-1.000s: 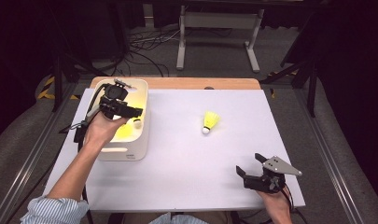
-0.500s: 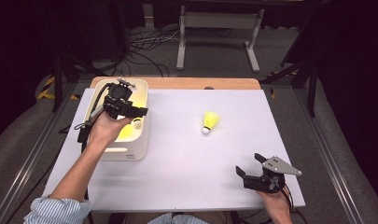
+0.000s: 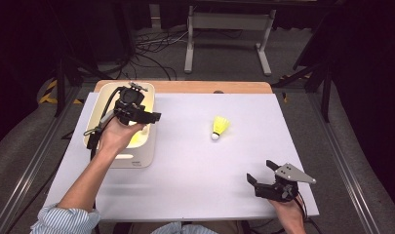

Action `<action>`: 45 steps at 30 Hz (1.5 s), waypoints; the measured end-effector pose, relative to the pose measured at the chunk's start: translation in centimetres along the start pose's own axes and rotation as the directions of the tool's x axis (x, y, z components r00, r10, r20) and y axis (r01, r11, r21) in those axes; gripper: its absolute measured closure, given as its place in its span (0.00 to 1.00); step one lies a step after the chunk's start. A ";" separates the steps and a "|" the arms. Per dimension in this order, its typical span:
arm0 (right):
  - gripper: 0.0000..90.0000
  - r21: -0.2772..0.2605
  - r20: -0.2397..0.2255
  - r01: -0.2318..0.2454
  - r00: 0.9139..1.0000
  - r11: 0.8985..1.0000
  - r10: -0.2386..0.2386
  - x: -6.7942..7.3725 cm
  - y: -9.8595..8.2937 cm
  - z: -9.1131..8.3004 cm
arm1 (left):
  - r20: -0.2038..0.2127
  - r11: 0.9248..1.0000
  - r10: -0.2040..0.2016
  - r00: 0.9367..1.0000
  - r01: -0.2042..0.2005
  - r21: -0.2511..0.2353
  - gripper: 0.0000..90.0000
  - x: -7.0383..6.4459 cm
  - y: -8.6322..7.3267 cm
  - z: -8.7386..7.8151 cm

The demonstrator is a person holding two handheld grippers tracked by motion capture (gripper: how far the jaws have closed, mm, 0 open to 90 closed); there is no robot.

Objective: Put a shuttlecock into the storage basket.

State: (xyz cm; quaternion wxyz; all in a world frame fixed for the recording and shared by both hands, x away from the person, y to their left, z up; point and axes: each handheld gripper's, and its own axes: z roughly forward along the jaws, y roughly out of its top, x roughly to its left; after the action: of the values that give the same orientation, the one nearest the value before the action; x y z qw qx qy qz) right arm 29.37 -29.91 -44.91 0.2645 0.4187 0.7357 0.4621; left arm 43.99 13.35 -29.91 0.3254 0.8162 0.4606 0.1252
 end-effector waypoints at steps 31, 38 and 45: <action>0.15 0.016 -0.017 0.008 1.000 1.000 -0.008 0.0 0.1 0.1 | 0.057 0.998 0.056 0.997 -0.055 -0.008 0.39 -4.3 0.3 2.2; 0.16 0.021 -0.017 0.009 1.000 1.000 -0.008 0.0 0.3 0.2 | 0.060 0.998 0.061 0.996 -0.060 -0.009 0.38 -4.9 0.2 2.7; 0.16 0.019 -0.026 0.007 1.000 1.000 -0.006 0.1 0.7 0.4 | 0.070 0.998 0.059 0.996 -0.058 -0.012 0.38 -5.4 -0.1 3.4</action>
State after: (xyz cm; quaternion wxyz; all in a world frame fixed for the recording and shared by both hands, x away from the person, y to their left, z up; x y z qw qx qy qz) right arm 29.88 -29.52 -44.40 0.2523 0.4127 0.7448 0.4596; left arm 42.66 7.49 -32.01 0.3416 0.8316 0.4243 0.1082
